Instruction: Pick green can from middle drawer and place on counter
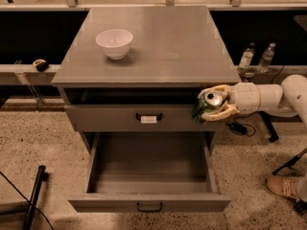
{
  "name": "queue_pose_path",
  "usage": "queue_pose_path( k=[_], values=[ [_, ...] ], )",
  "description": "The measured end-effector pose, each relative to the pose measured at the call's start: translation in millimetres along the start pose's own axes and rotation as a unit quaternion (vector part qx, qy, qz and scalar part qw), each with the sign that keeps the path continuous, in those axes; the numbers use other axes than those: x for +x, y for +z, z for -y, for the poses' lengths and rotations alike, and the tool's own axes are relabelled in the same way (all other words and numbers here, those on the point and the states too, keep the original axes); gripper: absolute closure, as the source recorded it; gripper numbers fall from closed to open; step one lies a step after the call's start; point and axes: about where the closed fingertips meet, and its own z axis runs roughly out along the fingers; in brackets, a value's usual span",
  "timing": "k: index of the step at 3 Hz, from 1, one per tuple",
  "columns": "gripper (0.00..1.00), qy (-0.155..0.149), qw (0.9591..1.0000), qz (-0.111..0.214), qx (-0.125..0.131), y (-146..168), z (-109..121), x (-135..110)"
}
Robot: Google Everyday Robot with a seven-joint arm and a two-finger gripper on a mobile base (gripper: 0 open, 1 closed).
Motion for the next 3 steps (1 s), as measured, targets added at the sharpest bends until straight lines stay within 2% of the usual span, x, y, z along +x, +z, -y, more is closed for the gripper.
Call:
queue_pose_path(
  k=[1, 2, 3],
  values=[
    [1.0, -0.051, 0.9975, -0.035, -0.036, 18, -11, -50],
    [1.0, -0.087, 0.9938, -0.045, -0.052, 27, -3, -83],
    [1.0, -0.071, 0.9954, -0.011, -0.063, 38, 37, -118]
  ],
)
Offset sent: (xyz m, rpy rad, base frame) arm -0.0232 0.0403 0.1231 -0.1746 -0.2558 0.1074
